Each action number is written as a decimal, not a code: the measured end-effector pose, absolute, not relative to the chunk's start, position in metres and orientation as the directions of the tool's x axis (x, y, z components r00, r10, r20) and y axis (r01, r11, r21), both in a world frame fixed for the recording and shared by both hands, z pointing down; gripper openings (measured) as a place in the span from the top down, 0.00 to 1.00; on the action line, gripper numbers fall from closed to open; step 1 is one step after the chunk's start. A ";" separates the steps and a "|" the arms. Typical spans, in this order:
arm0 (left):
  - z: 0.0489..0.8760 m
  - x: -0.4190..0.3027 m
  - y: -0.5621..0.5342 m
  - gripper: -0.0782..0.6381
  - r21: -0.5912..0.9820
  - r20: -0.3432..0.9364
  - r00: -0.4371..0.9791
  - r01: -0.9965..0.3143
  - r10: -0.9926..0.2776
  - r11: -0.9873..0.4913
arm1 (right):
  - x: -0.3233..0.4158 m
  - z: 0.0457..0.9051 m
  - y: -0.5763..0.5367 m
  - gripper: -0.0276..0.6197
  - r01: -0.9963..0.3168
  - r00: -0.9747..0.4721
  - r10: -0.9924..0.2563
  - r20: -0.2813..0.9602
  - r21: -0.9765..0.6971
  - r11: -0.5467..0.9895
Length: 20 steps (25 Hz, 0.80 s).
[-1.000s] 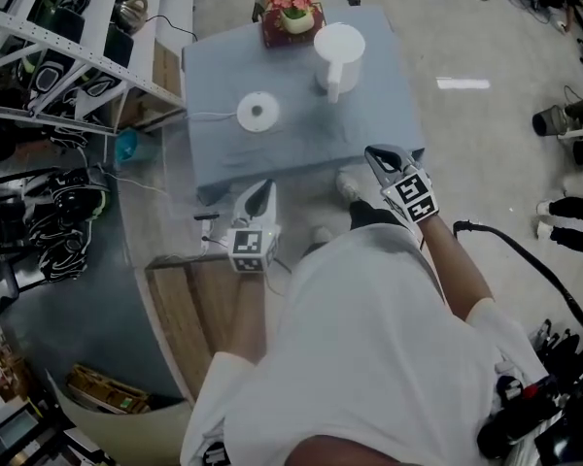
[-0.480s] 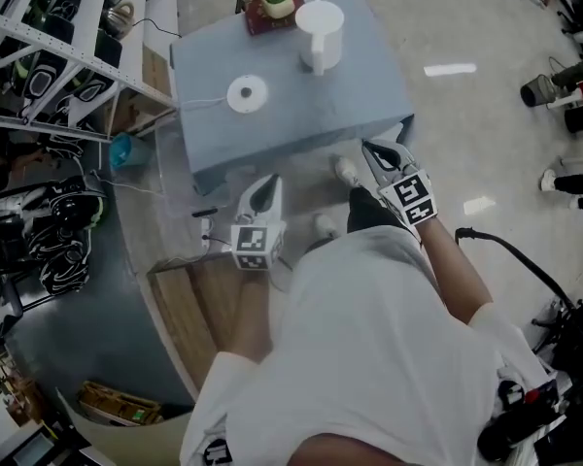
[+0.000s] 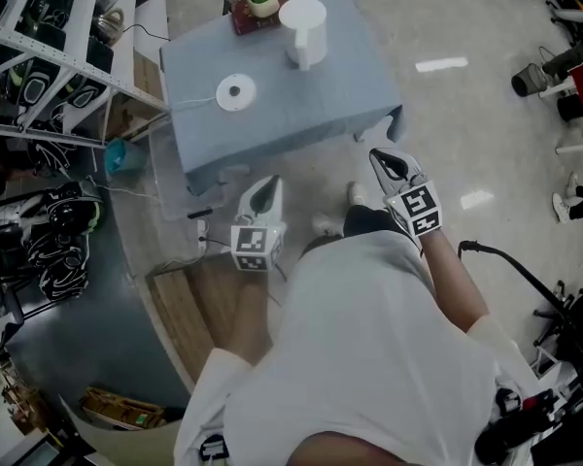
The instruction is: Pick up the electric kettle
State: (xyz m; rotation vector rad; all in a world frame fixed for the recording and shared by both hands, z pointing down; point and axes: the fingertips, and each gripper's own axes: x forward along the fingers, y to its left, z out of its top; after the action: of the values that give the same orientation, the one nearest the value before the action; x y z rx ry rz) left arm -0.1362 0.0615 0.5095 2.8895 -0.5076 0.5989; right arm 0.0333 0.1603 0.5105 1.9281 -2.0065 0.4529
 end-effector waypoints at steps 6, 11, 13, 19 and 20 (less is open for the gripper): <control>0.492 -0.115 0.073 0.89 0.080 0.389 0.868 -0.366 -0.309 -0.927 | 0.042 0.504 0.168 0.95 -0.996 -0.085 -0.902 0.422 -0.010 0.089; 0.477 -0.101 0.085 0.89 0.099 0.375 0.869 -0.385 -0.323 -0.918 | 0.051 0.486 0.172 0.95 -0.992 -0.116 -0.908 0.402 -0.006 0.124; 0.471 -0.096 0.088 0.89 0.096 0.369 0.868 -0.390 -0.332 -0.916 | 0.053 0.481 0.175 0.95 -0.990 -0.131 -0.910 0.394 -0.010 0.139; 0.464 -0.083 0.092 0.89 0.074 0.348 0.871 -0.395 -0.347 -0.916 | 0.057 0.476 0.176 0.96 -0.983 -0.176 -0.909 0.378 -0.019 0.183; 0.463 -0.082 0.092 0.89 0.072 0.347 0.870 -0.396 -0.349 -0.915 | 0.057 0.474 0.176 0.96 -0.982 -0.184 -0.908 0.377 -0.022 0.190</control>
State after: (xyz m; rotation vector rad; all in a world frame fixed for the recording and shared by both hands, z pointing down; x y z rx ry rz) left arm -0.0816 0.0923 0.4631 2.9012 -0.5814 0.4991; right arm 0.0571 0.1760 0.4743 1.7987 -2.1889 0.3762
